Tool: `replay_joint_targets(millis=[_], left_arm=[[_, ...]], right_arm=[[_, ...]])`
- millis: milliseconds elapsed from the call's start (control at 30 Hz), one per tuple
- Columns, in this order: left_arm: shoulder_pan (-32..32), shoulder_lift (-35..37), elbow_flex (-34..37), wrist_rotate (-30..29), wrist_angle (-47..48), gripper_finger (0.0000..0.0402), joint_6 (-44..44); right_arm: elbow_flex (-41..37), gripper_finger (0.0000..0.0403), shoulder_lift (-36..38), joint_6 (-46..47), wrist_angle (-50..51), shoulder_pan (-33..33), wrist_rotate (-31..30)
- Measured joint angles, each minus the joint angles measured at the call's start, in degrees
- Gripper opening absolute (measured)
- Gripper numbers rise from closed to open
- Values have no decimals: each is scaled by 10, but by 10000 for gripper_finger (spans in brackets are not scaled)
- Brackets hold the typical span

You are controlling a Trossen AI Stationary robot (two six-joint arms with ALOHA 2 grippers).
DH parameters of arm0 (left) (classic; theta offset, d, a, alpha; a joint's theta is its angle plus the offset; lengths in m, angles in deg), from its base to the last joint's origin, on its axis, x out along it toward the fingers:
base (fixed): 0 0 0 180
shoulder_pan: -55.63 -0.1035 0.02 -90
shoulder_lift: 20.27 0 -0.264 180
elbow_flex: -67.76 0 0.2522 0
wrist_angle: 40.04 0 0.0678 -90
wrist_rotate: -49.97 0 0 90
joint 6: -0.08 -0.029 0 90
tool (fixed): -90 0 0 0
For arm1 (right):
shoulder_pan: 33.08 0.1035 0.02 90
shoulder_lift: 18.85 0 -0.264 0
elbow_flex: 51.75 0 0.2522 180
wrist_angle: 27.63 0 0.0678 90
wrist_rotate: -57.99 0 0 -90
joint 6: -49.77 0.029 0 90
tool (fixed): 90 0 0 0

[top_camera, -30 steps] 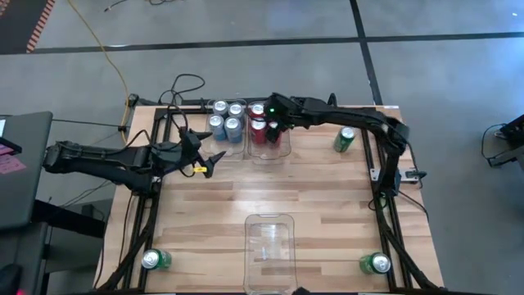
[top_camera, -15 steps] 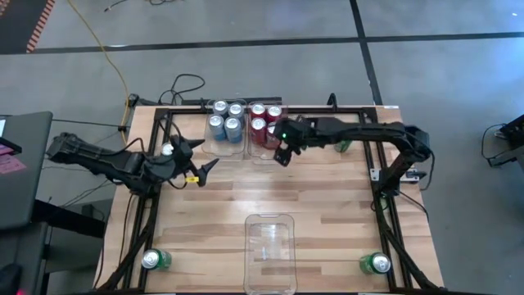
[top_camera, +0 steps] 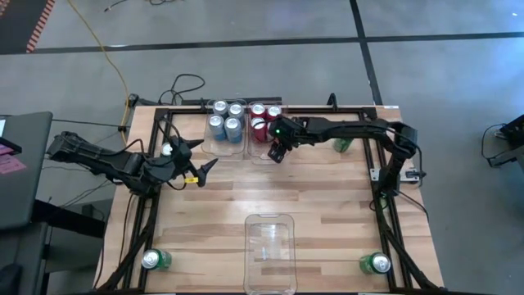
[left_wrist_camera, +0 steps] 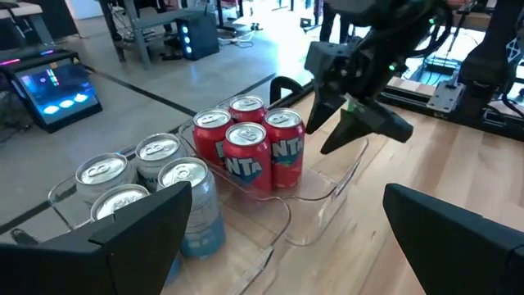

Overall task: Sort soda cans
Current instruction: Put the bottom right green soda can into the bottom transparent bin

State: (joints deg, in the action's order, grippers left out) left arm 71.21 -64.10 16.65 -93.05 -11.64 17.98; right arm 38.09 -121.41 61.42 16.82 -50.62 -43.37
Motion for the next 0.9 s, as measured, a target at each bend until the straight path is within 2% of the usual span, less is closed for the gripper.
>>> replay_joint_targets(millis=[333,567,733,900], left_arm=[[0,0,0,-14,16,398,-13],[0,0,0,-22,52,398,10],[0,0,0,-19,97,398,51],[0,0,0,-12,124,398,101]], right_arm=[[0,244,-8,-10,-33,-26,2],[0,244,-4,-13,-11,0,2],[0,244,32,-21,8,37,0],[0,244,100,-27,43,66,-7]])
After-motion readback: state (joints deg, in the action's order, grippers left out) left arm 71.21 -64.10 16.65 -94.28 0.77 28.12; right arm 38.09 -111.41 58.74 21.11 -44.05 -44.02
